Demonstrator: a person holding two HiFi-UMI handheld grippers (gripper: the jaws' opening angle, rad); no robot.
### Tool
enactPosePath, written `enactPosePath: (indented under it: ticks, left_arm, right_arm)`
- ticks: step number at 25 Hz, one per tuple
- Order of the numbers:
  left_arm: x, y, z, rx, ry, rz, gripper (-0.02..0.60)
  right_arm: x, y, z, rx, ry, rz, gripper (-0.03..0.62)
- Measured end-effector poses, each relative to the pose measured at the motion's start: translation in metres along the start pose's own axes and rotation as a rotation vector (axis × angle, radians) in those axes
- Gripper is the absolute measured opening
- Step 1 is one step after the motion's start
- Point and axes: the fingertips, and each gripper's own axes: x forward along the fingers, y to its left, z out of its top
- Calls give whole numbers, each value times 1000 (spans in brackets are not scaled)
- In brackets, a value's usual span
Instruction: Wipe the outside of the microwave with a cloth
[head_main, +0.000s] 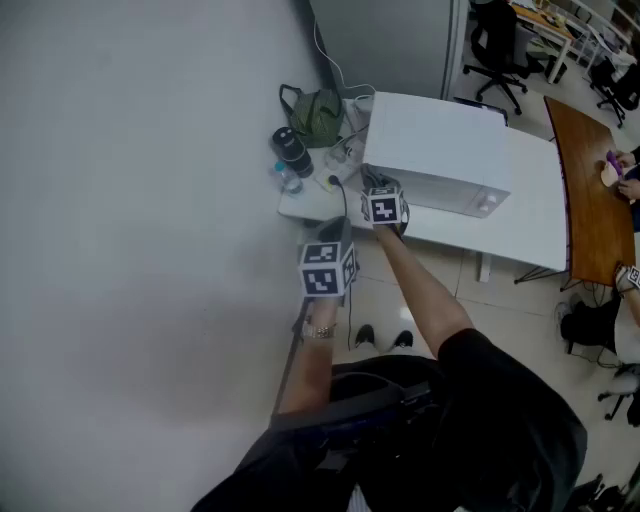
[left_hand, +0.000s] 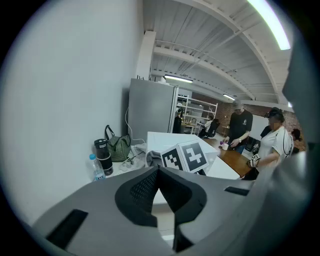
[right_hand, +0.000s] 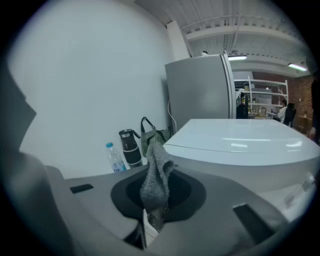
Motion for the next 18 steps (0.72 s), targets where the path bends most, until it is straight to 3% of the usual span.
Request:
enactPosePath:
  ticks: [5, 9, 18]
  left_arm:
    - [0, 11, 4, -5, -9, 26, 0]
    - [8, 6, 6, 5, 5, 18, 0]
    - [37, -48, 20, 59, 1, -101, 0]
  right_arm:
    - [3, -44, -7, 28, 29, -103, 28]
    - [-6, -83, -22, 16, 62, -130, 28]
    - [-76, -203, -48, 68, 56, -279, 28]
